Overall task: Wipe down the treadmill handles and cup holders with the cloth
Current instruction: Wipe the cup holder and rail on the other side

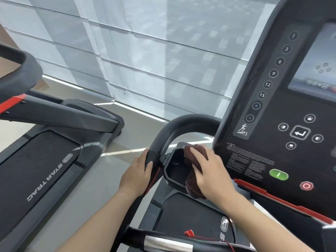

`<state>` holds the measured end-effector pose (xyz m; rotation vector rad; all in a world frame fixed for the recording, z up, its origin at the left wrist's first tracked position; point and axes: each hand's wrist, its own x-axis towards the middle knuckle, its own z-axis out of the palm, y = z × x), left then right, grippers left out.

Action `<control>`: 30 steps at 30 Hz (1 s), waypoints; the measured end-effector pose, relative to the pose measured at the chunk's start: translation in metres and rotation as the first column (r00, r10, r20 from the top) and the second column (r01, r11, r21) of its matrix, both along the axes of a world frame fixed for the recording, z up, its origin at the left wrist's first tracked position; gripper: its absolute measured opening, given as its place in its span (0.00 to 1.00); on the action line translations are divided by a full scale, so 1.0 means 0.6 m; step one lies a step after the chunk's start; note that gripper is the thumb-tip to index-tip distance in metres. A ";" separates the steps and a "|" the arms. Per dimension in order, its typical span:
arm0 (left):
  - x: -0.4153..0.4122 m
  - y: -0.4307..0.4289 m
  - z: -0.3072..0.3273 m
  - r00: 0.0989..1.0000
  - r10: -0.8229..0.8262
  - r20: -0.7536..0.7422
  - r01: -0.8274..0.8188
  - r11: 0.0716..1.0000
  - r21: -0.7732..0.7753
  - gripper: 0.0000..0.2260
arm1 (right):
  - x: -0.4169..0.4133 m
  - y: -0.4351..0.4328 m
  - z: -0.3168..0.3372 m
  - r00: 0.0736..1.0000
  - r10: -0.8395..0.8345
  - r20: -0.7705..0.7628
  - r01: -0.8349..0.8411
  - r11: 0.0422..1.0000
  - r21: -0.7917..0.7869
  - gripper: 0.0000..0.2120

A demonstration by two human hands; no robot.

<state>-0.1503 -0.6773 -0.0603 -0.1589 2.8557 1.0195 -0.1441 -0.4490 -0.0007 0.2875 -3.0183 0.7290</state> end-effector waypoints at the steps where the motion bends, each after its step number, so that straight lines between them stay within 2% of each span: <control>1: 0.000 0.000 -0.001 1.000 0.001 -0.002 -0.001 1.000 -0.003 0.22 | 0.012 0.007 0.001 1.000 0.007 -0.028 -0.007 1.000 -0.020 0.23; 3: 0.000 0.001 -0.002 1.000 0.006 -0.009 -0.006 1.000 -0.003 0.21 | 0.031 0.010 -0.004 1.000 0.002 -0.014 -0.003 1.000 -0.018 0.22; 6: 0.000 0.002 -0.003 1.000 0.009 -0.004 -0.009 1.000 -0.007 0.21 | 0.034 -0.005 -0.024 0.994 -0.040 0.104 0.038 0.999 0.026 0.23; 8: -0.001 0.002 -0.002 1.000 0.009 -0.006 -0.009 1.000 -0.009 0.21 | 0.026 -0.014 -0.031 0.990 -0.062 0.131 0.059 0.998 0.026 0.24; 12: 0.000 0.002 -0.003 1.000 0.009 -0.013 -0.009 1.000 -0.006 0.21 | 0.055 -0.004 -0.042 0.994 -0.024 0.106 0.026 1.000 -0.009 0.25; 16: -0.002 0.002 -0.005 1.000 0.011 -0.023 -0.012 1.000 -0.001 0.21 | 0.083 0.006 -0.052 0.992 0.093 0.081 -0.093 0.996 -0.002 0.23; 20: -0.002 0.000 -0.010 1.000 0.007 -0.021 -0.007 1.000 0.004 0.21 | 0.037 0.007 -0.035 0.998 -0.043 0.048 0.050 0.988 -0.143 0.20; 22: -0.004 -0.003 -0.008 1.000 0.016 -0.017 -0.015 0.998 0.063 0.20 | 0.029 -0.004 -0.026 0.997 -0.080 0.018 0.082 0.978 -0.192 0.20; 24: -0.001 -0.008 -0.005 0.999 0.037 -0.016 -0.034 0.985 0.168 0.18 | 0.039 -0.031 -0.027 0.999 0.016 0.040 -0.010 0.989 -0.144 0.22; 26: 0.008 -0.018 -0.001 0.999 0.039 -0.021 -0.033 0.972 0.233 0.17 | 0.061 -0.062 -0.035 0.988 0.126 0.092 -0.124 0.992 -0.032 0.23; 28: 0.028 -0.033 0.002 1.000 0.000 -0.011 0.002 0.973 0.232 0.17 | 0.072 -0.069 -0.038 0.986 0.137 0.095 -0.141 0.989 0.038 0.24; 30: 0.058 -0.051 0.000 0.999 -0.037 0.007 0.035 0.980 0.196 0.18 | 0.073 -0.058 -0.029 0.988 0.126 0.089 -0.126 0.992 -0.006 0.23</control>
